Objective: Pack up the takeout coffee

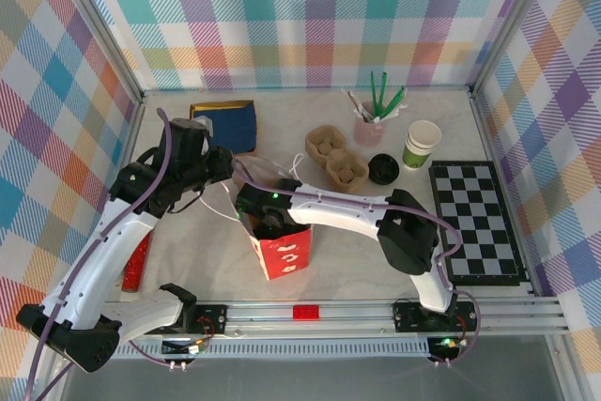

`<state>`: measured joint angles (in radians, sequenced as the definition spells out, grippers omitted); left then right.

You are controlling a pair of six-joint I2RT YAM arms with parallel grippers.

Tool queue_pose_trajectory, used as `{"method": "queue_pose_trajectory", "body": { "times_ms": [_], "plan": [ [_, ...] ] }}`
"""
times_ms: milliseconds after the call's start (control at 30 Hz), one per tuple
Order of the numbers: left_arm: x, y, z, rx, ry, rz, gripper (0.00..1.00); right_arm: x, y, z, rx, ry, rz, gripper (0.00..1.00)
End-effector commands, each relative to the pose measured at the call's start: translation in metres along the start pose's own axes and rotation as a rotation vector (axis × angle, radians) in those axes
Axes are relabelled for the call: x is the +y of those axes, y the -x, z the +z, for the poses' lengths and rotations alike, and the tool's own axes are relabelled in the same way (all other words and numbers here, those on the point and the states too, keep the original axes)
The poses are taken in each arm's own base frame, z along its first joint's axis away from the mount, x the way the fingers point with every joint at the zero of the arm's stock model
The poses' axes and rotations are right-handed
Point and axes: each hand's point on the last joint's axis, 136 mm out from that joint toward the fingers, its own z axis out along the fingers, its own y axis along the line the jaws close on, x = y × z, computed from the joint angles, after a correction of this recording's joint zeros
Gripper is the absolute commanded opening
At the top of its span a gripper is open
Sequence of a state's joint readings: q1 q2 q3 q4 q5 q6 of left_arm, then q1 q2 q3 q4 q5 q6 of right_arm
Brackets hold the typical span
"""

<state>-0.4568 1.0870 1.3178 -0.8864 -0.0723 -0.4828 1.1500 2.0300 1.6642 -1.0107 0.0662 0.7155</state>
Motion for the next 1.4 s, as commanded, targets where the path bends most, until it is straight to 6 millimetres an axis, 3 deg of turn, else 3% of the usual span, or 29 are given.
{"method": "queue_pose_trajectory", "body": {
  "times_ms": [0, 467, 633, 767, 867, 1067, 1367],
  "plan": [
    [-0.003, 0.003, 0.001, -0.015, -0.015, -0.007, 0.22, -0.024, -0.001, 0.052, 0.024, -0.131, 0.001, 0.34],
    [0.000, 0.001, 0.007, 0.005, 0.014, 0.009, 0.25, -0.026, -0.003, 0.066, 0.034, -0.139, 0.003, 0.35],
    [0.006, 0.003, 0.006, 0.000, 0.051, 0.030, 0.36, -0.025, -0.002, 0.061, 0.029, -0.136, 0.000, 0.35],
    [0.007, 0.005, 0.003, -0.001, 0.066, 0.048, 0.57, -0.022, 0.000, 0.056, 0.020, -0.123, -0.003, 0.36],
    [0.010, 0.007, 0.000, -0.008, 0.084, 0.053, 0.65, -0.021, 0.001, 0.053, 0.018, -0.122, -0.011, 0.37],
    [0.008, 0.011, -0.006, -0.027, 0.074, 0.052, 0.73, -0.021, 0.003, 0.048, 0.008, -0.126, -0.017, 0.37],
    [0.012, 0.006, -0.002, -0.002, 0.093, 0.057, 0.78, -0.020, 0.004, 0.046, 0.000, -0.122, -0.022, 0.38]
  ]
}}
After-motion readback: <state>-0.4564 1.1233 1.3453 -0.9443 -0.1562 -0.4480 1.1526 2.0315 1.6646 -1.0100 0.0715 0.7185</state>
